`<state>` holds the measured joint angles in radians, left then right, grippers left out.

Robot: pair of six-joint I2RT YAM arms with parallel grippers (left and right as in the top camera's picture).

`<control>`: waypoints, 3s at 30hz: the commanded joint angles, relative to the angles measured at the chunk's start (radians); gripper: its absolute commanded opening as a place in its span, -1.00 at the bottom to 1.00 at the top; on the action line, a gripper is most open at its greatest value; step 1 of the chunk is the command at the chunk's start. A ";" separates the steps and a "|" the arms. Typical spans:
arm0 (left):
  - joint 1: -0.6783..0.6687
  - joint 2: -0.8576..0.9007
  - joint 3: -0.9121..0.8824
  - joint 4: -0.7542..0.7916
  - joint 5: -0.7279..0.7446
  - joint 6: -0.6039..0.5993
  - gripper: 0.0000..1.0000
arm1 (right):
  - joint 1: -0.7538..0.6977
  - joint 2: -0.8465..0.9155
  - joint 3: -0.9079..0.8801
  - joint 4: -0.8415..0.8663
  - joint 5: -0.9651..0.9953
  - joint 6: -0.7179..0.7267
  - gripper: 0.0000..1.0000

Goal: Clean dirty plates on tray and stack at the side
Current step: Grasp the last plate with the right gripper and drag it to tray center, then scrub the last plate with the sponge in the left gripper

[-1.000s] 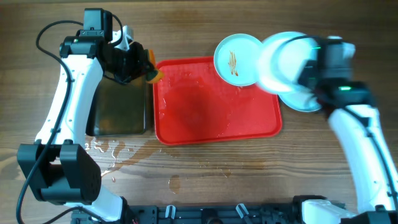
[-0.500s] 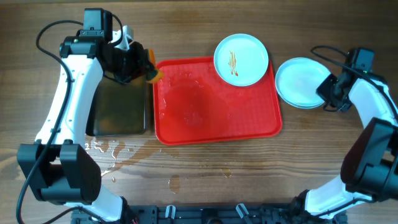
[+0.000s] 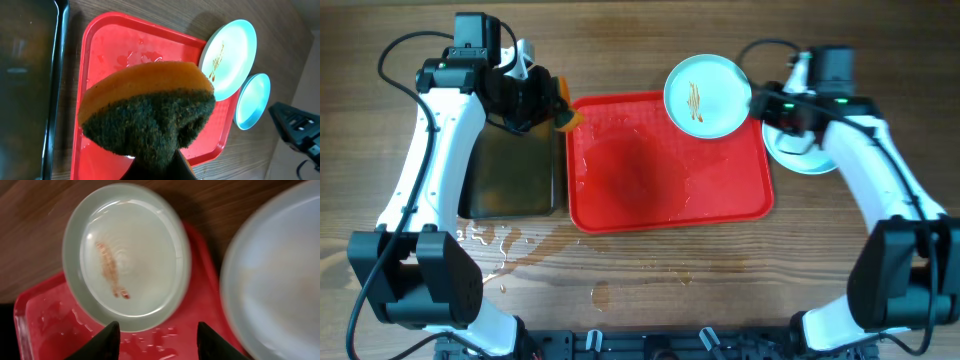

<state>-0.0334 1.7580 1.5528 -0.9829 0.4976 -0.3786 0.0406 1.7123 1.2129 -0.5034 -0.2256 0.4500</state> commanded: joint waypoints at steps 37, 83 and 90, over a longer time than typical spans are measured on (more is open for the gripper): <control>-0.004 0.006 -0.001 -0.002 0.005 0.016 -0.92 | 0.209 0.344 0.084 -0.029 0.015 -0.365 -0.69; -0.357 0.436 -0.064 0.329 -0.108 0.361 -0.92 | 0.282 0.346 0.028 0.035 -0.104 0.050 -0.91; -0.354 0.469 -0.064 0.412 -0.660 -0.139 -0.92 | 0.282 0.347 0.028 0.036 -0.103 0.050 -0.91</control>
<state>-0.3969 2.1674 1.5082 -0.5041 0.1600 -0.2829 0.3195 2.0277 1.2572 -0.4625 -0.3504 0.4961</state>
